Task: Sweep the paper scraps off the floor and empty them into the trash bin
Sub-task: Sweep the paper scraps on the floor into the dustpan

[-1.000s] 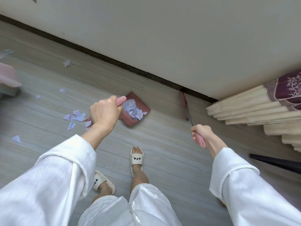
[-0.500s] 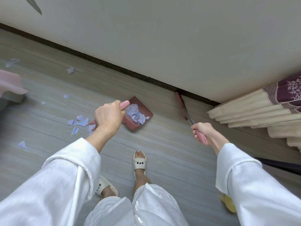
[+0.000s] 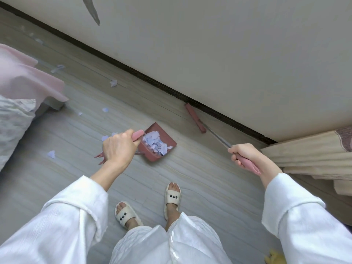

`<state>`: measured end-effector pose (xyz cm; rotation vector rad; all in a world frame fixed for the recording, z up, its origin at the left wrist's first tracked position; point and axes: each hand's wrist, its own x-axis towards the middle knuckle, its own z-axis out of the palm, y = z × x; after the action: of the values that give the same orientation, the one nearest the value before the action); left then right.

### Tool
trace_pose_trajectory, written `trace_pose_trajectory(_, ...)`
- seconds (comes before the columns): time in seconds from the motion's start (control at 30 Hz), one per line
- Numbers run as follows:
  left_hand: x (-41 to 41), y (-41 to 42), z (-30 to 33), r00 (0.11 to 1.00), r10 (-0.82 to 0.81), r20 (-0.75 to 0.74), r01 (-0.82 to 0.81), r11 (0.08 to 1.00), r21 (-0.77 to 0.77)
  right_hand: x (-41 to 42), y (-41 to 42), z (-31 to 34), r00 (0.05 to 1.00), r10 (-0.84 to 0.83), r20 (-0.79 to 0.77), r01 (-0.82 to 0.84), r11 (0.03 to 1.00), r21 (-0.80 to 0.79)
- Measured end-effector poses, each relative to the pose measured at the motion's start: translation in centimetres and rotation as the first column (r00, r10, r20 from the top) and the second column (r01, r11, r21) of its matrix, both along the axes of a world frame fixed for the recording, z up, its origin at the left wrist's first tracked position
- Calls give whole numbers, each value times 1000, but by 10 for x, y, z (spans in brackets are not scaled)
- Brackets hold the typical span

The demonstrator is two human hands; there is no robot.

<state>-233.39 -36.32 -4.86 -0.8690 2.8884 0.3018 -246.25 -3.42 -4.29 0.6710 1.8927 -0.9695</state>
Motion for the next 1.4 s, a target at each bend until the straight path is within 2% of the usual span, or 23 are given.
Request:
trace_pose_trajectory(0.17, 25, -16, 2, 995, 100, -17, -100, 995, -3, -12, -39, -2, 996, 50, -74, -48, 998, 29)
trace_pose_trajectory(0.27, 48, -29, 5, 983, 184, -26, -184, 983, -3, -19, -71, -10, 999, 36, -35, -37, 999, -25)
trace_pose_trajectory(0.37, 70, -47, 8, 958, 286, -26, -286, 958, -7, -10, -110, -17, 993, 118, -5, -118, 992, -46)
trace_pose_trajectory(0.57, 133, -98, 11, 897, 441, -43, -442, 897, -16, 49, -195, -21, 952, 307, 9, -305, 949, -78)
trace_pose_trajectory(0.73, 194, -140, 12, 861, 506, -37, -507, 862, -5, 111, -265, -12, 896, 442, 45, -436, 894, -105)
trace_pose_trajectory(0.9, 266, -189, 12, 866, 498, 30, -498, 867, -9, 182, -341, -5, 867, 492, 82, -479, 867, -138)
trace_pose_trajectory(1.1, 347, -253, 6, 870, 486, 82, -487, 873, -13, 245, -417, 1, 815, 570, 101, -564, 821, -89)
trace_pose_trajectory(1.4, 383, -314, -8, 903, 418, 103, -415, 909, -48, 267, -449, 0, 840, 542, 33, -543, 840, 15)
